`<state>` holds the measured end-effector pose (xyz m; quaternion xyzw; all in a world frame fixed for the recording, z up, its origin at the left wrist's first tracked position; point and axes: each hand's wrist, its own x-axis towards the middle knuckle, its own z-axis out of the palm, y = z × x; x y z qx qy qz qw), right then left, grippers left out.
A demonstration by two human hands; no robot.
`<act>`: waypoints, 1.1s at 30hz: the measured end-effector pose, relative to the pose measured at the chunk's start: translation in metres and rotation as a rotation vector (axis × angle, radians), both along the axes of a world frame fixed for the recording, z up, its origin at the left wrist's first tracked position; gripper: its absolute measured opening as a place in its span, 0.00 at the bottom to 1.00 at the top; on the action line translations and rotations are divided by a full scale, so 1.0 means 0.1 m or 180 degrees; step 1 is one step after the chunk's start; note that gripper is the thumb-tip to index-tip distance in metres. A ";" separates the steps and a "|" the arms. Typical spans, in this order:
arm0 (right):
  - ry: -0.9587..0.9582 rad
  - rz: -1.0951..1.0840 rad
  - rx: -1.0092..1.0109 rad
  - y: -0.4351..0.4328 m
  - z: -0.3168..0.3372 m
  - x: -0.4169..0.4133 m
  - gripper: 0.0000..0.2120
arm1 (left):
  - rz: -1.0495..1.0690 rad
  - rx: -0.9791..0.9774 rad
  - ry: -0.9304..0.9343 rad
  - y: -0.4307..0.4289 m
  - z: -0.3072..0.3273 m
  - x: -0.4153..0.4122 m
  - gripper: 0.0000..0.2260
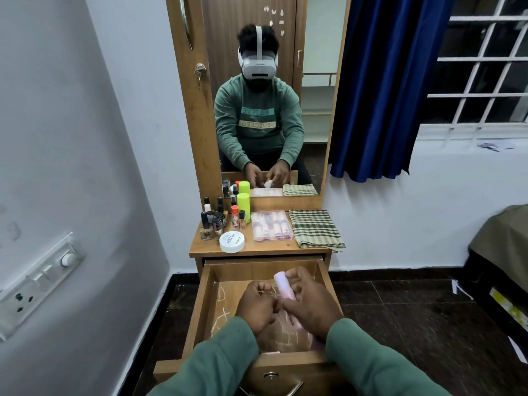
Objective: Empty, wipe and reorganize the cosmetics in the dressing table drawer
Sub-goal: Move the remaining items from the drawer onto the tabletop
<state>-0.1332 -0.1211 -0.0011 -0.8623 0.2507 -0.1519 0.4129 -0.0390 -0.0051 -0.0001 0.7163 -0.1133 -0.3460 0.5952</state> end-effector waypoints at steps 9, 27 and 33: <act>-0.1005 -0.0179 0.1735 -0.34 0.68 0.71 0.16 | 0.0304 -0.0812 -0.0782 0.04 0.63 0.37 0.09; -0.0305 -0.0824 0.0062 -0.71 0.70 1.73 0.05 | 0.0461 0.0250 -0.2848 -0.52 0.52 1.06 0.13; -0.0361 -0.0772 -0.0075 -0.69 0.75 1.71 0.05 | 0.0616 0.0486 -0.3184 -0.57 0.52 0.99 0.12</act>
